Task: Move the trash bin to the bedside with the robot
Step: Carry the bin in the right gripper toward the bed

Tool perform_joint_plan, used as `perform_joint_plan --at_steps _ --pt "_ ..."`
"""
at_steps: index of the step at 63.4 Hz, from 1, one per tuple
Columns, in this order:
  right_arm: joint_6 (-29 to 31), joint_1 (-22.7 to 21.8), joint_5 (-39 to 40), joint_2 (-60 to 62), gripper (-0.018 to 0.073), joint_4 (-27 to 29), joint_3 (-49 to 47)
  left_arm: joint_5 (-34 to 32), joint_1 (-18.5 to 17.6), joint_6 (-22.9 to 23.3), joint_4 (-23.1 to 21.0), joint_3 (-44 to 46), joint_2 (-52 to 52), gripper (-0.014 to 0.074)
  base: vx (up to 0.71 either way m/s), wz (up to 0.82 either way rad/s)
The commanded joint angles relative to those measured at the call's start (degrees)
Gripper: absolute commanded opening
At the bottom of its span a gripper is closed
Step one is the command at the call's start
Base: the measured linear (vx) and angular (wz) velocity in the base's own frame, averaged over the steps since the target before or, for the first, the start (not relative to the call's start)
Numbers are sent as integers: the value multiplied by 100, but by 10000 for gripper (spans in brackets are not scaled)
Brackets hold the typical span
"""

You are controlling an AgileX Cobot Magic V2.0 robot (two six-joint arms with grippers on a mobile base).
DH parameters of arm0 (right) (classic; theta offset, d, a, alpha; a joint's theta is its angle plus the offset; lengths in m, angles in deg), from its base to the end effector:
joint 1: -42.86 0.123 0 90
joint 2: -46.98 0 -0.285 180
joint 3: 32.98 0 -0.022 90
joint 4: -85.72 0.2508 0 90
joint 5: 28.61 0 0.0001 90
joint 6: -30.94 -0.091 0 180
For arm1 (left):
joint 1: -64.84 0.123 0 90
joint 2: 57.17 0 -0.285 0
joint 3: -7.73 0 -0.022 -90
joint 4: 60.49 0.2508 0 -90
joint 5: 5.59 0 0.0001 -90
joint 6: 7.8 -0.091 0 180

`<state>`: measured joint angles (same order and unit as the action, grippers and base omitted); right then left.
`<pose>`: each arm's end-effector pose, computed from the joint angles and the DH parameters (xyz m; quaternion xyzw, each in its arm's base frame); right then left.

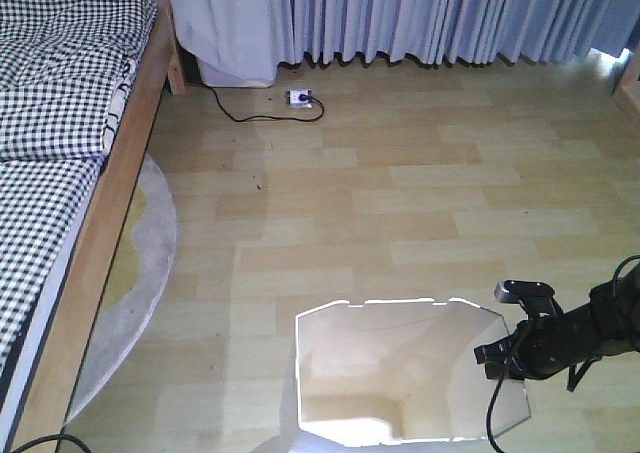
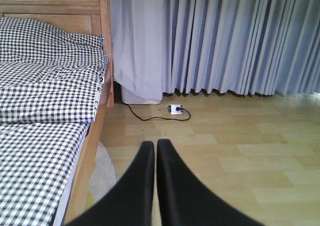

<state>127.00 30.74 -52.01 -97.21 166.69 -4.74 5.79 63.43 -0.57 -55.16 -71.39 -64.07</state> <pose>0.2924 -0.0262 -0.0395 -0.0386 0.9785 0.1865 0.0790 0.0560 0.0003 0.1849 -0.0099 0.7509 -0.0128 0.6602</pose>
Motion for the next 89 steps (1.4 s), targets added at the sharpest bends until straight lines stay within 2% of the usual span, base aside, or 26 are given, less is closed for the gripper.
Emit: perform_joint_plan --at_steps 1,89 --pt "-43 -20 -1118 376 -7 151 -32 -461 -3 13 0 -151 77 -6 34 3" --pt "-43 -20 -1118 376 -7 151 -32 -461 -3 13 0 -151 77 -6 35 5"
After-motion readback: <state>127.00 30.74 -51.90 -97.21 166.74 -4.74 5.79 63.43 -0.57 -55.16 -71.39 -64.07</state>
